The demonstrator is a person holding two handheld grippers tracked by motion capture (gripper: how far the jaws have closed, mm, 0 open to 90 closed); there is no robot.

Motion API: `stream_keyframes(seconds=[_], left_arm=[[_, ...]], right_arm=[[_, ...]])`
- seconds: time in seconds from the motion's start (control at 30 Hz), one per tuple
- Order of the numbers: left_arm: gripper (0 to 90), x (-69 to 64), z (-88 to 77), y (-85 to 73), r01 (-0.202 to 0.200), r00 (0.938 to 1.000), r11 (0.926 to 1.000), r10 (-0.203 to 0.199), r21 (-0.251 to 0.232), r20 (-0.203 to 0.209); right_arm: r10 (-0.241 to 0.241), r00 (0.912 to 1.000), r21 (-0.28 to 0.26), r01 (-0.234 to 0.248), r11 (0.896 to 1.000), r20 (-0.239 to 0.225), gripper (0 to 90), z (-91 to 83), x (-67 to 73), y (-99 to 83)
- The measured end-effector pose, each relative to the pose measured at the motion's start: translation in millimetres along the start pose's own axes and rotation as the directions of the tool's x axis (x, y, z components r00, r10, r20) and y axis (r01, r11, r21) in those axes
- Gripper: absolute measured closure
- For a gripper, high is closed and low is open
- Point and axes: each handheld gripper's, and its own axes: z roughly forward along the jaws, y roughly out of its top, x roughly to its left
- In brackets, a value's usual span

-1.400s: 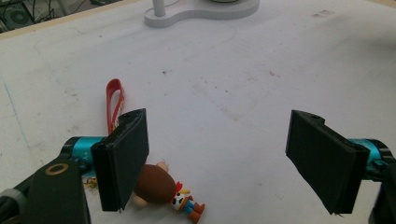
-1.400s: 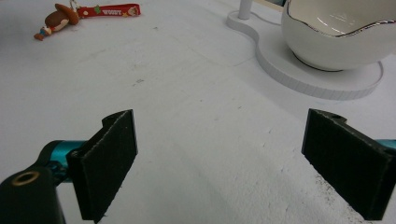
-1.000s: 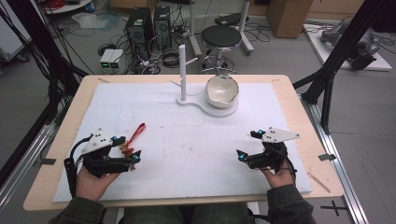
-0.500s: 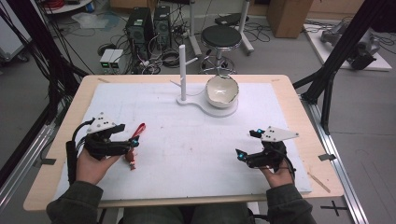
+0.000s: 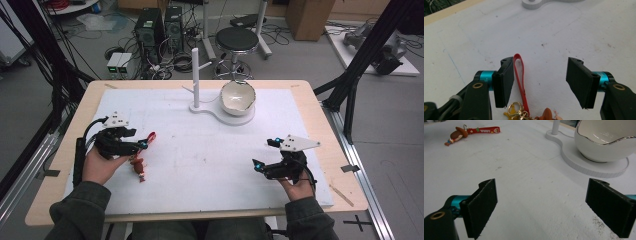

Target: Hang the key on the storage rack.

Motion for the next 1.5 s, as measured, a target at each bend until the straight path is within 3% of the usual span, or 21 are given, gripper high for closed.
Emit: stream_keyframes(seconds=[0.17, 0.53, 0.93, 1.33, 1.5], left_arm=[[42.3, 7.7, 10.7, -0.9, 0.0, 1.0, 0.9988, 0.0, 0.048, -0.004], [47.6, 11.2, 29.9, -3.1, 0.005, 0.9998, 0.9909, -0.003, 0.134, -0.018], [57.2, 16.2, 49.3, -6.8, 0.024, 0.9997, 0.9745, -0.021, 0.223, -0.016], [62.7, 21.6, 64.2, -14.6, 0.04, 0.9987, 0.9496, -0.028, 0.311, -0.042], [68.3, 20.2, 67.0, -15.5, 0.038, 0.9988, 0.9464, -0.026, 0.321, -0.041]], right_arm=[[0.001, 1.0, 0.003, -0.001, 1.0, -0.001, 9.4, 0.0, -0.2, -0.5], [0.006, 1.0, 0.0, -0.006, 1.0, -0.007, 9.4, 0.0, -1.2, -1.6], [0.0, 0.9999, -0.006, 0.0, 1.0, -0.011, 9.4, -0.6, -3.1, -2.6], [0.001, 0.9999, -0.01, -0.001, 1.0, -0.014, 9.4, -1.2, -3.4, -3.0], [0.0, 0.9999, -0.014, 0.0, 1.0, -0.015, 9.4, -0.8, -3.2, -2.8]])
